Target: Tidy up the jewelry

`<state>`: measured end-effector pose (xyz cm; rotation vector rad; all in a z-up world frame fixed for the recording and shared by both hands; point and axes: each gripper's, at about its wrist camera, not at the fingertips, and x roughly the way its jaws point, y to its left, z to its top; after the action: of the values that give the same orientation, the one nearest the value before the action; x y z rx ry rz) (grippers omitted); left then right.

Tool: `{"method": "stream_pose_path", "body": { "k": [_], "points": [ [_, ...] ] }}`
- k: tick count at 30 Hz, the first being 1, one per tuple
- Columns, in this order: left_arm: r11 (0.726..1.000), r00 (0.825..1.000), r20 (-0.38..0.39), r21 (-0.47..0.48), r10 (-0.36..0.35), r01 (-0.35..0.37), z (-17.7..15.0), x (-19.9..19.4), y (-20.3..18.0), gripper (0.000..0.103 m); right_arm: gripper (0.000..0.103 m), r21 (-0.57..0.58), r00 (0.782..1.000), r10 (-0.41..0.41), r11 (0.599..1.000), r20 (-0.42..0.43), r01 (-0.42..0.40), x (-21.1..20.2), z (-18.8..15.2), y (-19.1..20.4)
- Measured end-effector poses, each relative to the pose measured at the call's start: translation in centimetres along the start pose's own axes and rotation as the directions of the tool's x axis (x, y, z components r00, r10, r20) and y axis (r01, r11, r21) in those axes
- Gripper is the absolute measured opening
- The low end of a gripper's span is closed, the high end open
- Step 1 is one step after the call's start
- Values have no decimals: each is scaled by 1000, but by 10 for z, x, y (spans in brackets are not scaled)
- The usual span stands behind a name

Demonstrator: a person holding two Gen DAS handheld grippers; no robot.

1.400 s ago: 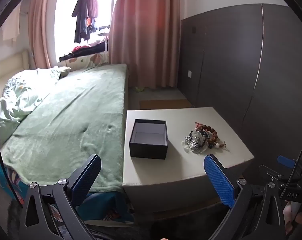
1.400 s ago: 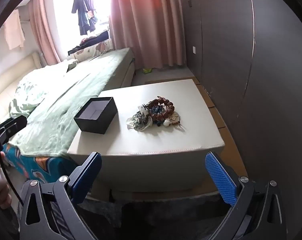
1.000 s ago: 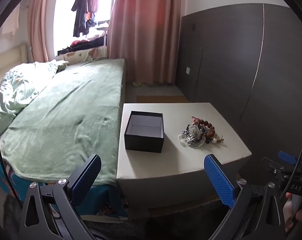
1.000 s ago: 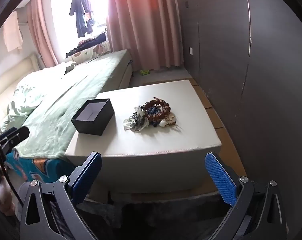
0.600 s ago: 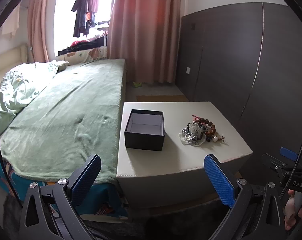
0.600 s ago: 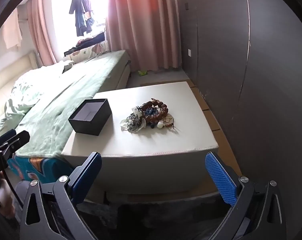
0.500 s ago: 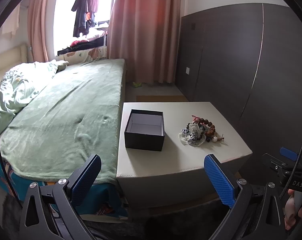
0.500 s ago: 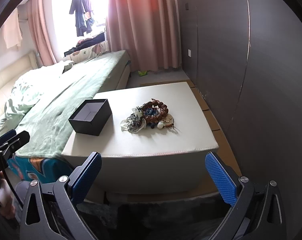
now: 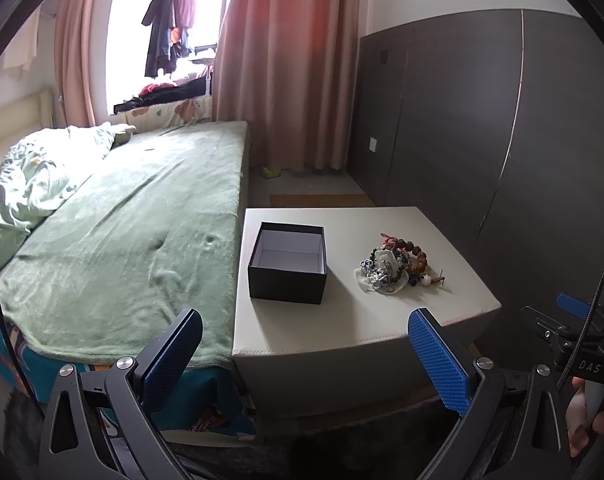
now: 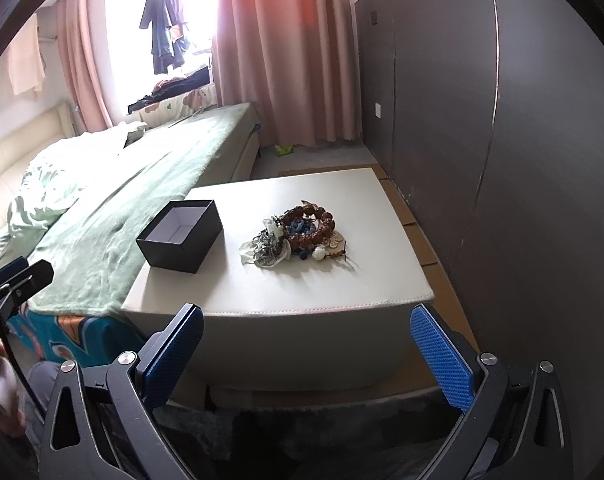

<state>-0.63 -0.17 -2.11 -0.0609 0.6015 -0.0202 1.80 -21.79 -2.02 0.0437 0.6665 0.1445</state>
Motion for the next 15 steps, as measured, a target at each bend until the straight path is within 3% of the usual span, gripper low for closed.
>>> {"method": "stream_pose_path", "body": {
  "k": [15],
  "points": [
    [1000,1000,-1,-2,2,-2,-1,-2,2,103,103,-3,1000,-1,1000,7,1,-1,0,1]
  ]
}}
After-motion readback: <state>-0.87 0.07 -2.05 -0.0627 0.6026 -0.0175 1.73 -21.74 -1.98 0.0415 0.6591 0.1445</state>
